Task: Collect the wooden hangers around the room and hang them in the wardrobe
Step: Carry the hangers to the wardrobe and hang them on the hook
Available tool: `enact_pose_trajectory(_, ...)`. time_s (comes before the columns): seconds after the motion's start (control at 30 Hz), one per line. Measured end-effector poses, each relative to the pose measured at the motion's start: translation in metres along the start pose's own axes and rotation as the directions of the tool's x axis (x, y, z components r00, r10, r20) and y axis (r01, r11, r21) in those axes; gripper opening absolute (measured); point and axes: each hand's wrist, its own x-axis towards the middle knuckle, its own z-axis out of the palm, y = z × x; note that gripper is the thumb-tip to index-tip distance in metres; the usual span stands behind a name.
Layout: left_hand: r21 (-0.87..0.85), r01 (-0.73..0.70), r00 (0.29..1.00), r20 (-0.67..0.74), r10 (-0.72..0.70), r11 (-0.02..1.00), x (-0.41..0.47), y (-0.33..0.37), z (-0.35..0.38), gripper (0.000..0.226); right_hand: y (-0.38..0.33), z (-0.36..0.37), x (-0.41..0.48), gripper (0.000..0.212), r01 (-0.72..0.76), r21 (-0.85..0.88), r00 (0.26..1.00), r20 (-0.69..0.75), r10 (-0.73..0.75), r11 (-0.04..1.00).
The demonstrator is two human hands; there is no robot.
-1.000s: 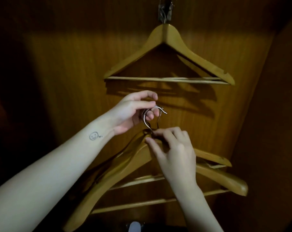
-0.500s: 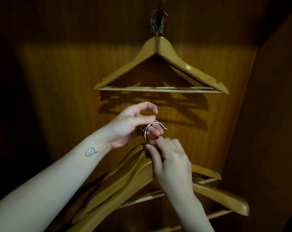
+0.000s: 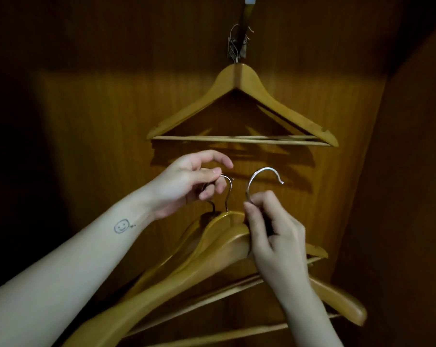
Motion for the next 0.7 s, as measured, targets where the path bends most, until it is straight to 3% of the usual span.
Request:
enact_pose_trajectory(0.13,-0.053,0.050,0.999,-0.016,-0.051,0.997,0.000,-0.002,-0.003,0.023,0.005,-0.010,0.019,0.013,-0.019,0.022,0.999,-0.032,0.019,1.000)
enact_pose_trajectory(0.2,-0.046,0.071,0.997,-0.001,-0.071,0.996,0.001,0.000,-0.005,0.039,0.007,-0.015,0.029,0.017,-0.030,0.018,0.999,-0.038,0.031,0.999)
enact_pose_trajectory(0.27,0.029,0.074,0.997,0.001,-0.074,0.997,0.002,0.002,-0.006,0.059,0.007,-0.017,0.041,0.017,-0.018,-0.034,0.999,-0.043,0.016,0.999)
enact_pose_trajectory(0.37,0.238,0.028,1.000,-0.005,-0.027,0.971,-0.002,0.007,-0.005,0.069,0.004,-0.017,0.059,0.016,0.003,-0.128,0.999,-0.052,-0.009,0.992)
enact_pose_trajectory(0.5,0.423,-0.038,0.999,0.015,0.034,0.906,-0.004,0.003,-0.005,0.061,-0.001,-0.015,0.084,0.015,0.012,-0.232,0.997,-0.076,-0.031,0.973)
enact_pose_trajectory(0.63,0.410,-0.057,0.998,0.022,0.053,0.910,0.003,0.007,-0.001,0.026,-0.004,-0.013,0.113,0.017,-0.027,-0.310,0.996,-0.092,-0.002,0.950)
enact_pose_trajectory(0.7,0.423,-0.074,0.993,-0.047,0.104,0.903,0.011,0.008,-0.002,0.024,-0.003,-0.008,0.128,0.018,-0.037,-0.316,0.998,-0.068,0.016,0.948)
